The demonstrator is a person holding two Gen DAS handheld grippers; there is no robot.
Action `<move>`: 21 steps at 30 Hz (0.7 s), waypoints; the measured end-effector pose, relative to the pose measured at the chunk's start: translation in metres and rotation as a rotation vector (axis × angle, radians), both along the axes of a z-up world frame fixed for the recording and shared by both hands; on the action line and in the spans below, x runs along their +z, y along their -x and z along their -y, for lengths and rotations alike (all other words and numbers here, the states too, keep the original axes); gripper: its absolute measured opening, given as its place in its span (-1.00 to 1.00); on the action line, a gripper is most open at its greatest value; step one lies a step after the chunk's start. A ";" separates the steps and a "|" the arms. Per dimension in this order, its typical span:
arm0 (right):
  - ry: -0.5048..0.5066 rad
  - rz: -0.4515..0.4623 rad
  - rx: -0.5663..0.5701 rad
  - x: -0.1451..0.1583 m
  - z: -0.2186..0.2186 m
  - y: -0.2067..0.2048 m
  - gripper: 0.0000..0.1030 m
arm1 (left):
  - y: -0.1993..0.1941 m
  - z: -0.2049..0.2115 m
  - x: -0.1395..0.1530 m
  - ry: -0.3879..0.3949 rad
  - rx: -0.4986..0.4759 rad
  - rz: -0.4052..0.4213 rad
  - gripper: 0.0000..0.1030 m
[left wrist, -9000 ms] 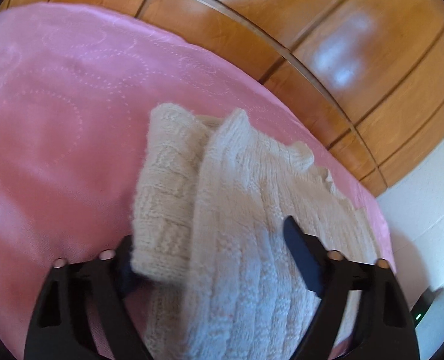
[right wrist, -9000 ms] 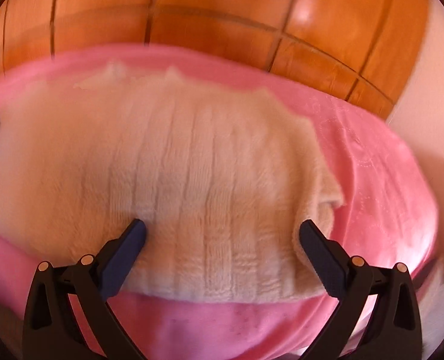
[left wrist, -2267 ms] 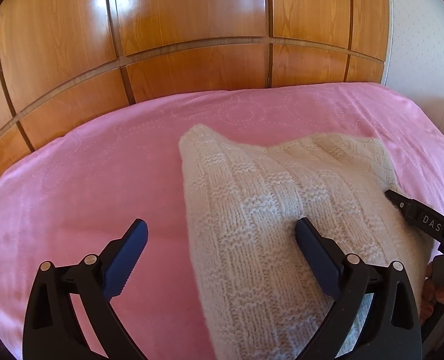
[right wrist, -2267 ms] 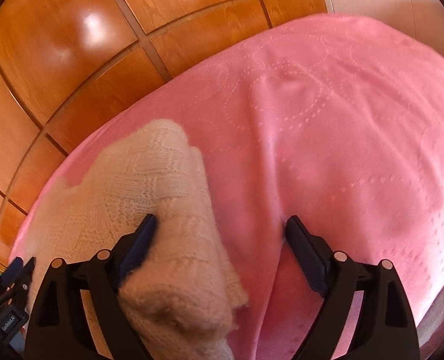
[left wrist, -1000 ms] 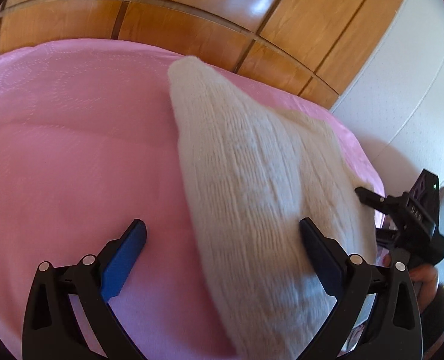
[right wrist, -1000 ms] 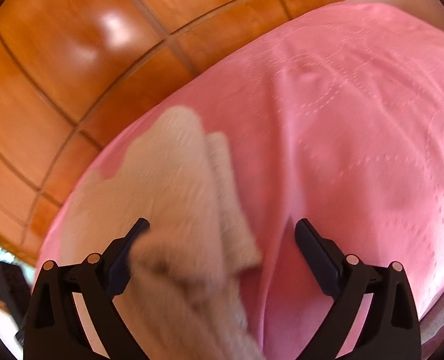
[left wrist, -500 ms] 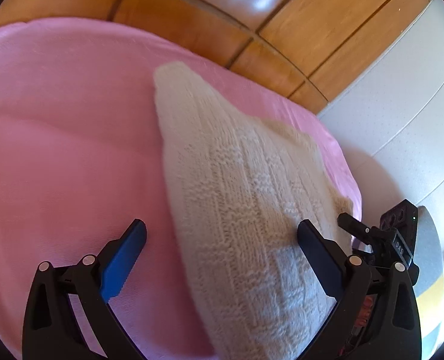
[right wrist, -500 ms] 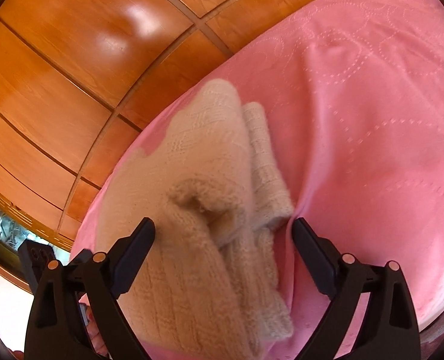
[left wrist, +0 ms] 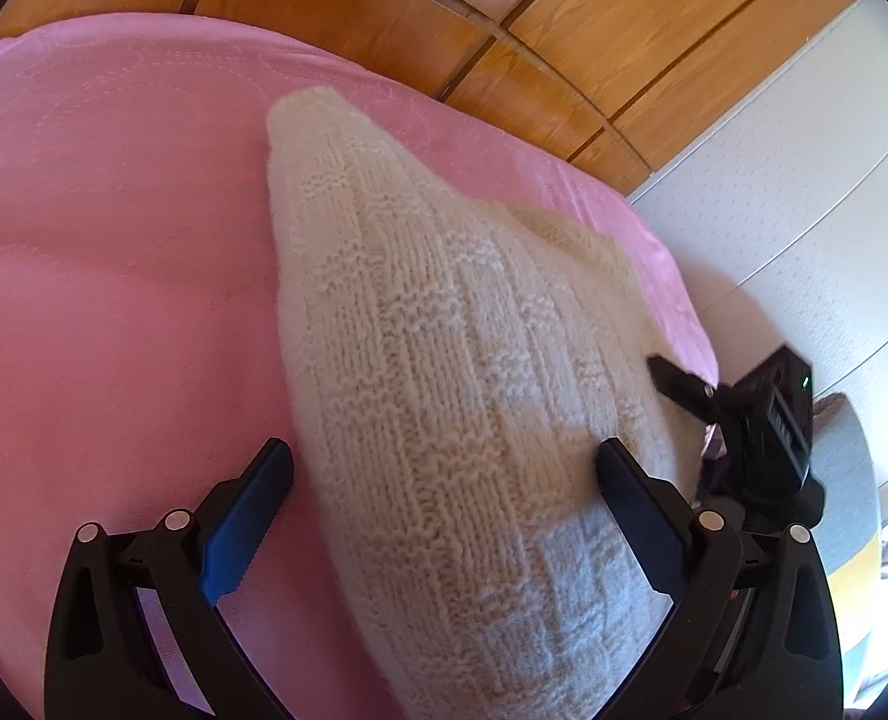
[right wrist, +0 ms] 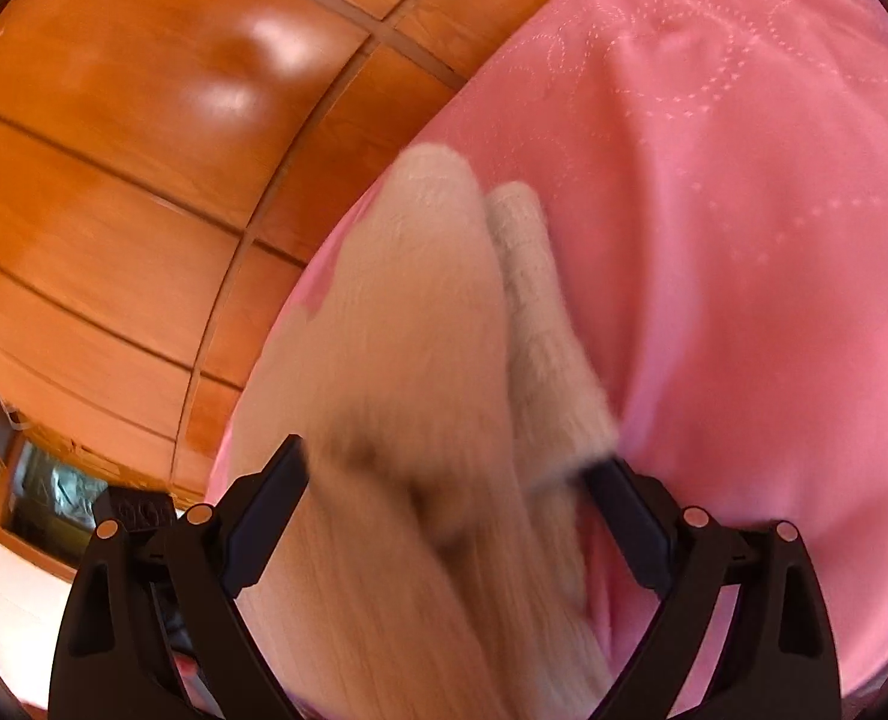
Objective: Fold small clothes
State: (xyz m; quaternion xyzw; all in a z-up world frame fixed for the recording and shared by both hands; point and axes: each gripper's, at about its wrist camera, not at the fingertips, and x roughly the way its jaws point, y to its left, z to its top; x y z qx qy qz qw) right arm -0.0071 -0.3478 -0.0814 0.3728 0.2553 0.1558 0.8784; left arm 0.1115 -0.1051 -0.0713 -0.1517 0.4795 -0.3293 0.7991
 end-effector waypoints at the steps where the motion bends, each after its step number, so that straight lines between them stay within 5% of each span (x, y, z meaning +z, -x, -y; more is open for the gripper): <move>1: 0.005 0.000 -0.008 0.002 -0.002 -0.005 0.79 | 0.001 0.000 0.000 -0.003 -0.002 0.006 0.94; 4: 0.068 -0.001 -0.020 0.008 -0.012 -0.016 0.70 | 0.004 0.000 0.001 -0.007 -0.008 0.006 0.92; 6: 0.104 0.006 -0.018 0.009 -0.022 -0.017 0.42 | 0.006 0.002 0.003 -0.001 -0.024 0.010 0.80; 12: 0.053 0.047 0.011 0.001 -0.024 -0.007 0.09 | 0.015 0.003 0.009 -0.023 -0.050 0.053 0.48; 21: 0.125 0.108 0.005 0.013 -0.042 0.018 -0.02 | 0.024 -0.005 0.020 -0.043 -0.040 0.080 0.22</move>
